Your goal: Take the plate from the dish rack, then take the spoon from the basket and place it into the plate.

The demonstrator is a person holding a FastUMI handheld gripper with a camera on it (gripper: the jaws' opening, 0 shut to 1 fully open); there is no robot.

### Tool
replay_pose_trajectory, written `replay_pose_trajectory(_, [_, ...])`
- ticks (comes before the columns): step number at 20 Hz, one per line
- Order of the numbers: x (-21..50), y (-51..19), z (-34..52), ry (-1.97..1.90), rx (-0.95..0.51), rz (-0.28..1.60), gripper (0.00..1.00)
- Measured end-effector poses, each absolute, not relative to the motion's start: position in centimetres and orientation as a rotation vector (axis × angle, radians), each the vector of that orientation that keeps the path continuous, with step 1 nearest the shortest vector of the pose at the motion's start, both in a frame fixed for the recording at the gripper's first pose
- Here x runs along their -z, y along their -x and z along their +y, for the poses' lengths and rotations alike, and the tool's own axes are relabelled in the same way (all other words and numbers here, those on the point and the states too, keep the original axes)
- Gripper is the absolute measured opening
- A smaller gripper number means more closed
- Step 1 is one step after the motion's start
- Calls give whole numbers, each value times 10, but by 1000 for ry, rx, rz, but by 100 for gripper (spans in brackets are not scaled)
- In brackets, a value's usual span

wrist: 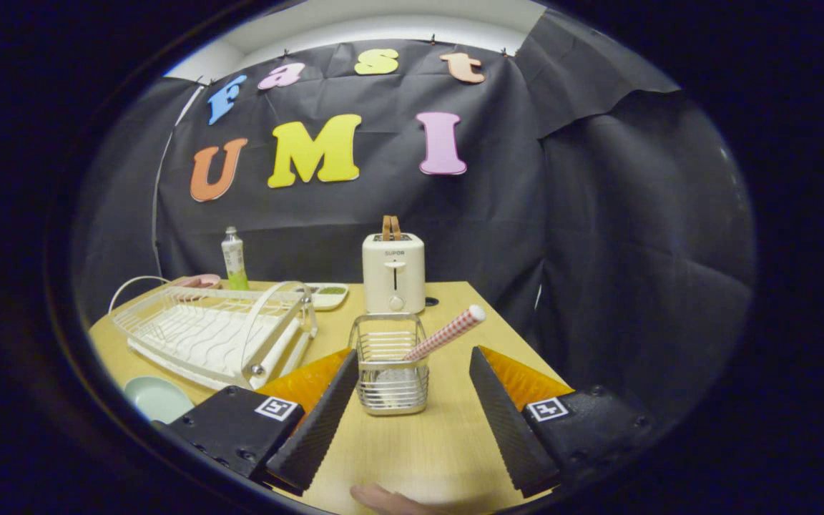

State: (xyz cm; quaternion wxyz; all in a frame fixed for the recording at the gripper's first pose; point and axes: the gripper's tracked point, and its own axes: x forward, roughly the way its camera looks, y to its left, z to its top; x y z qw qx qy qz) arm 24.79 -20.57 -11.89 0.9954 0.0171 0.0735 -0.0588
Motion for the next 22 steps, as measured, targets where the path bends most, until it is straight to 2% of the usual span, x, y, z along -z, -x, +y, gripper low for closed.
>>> replay_pose_trajectory(2, [114,-264,-220,-52,154,133,99])
replay_pose_trajectory(4, [109,-279,-219,-71,132,119,90])
replay_pose_trajectory(7, [110,-292,-208,-54,66,116,50])
replay_pose_trajectory(9, [100,-290,-192,-58,2,93,33])
replay_pose_trajectory(11, [99,-297,-189,-40,9,88,24])
replay_pose_trajectory(15, [87,-301,-183,-51,30,95,21])
replay_pose_trajectory(22, [18,-277,-179,-14,72,-37,19])
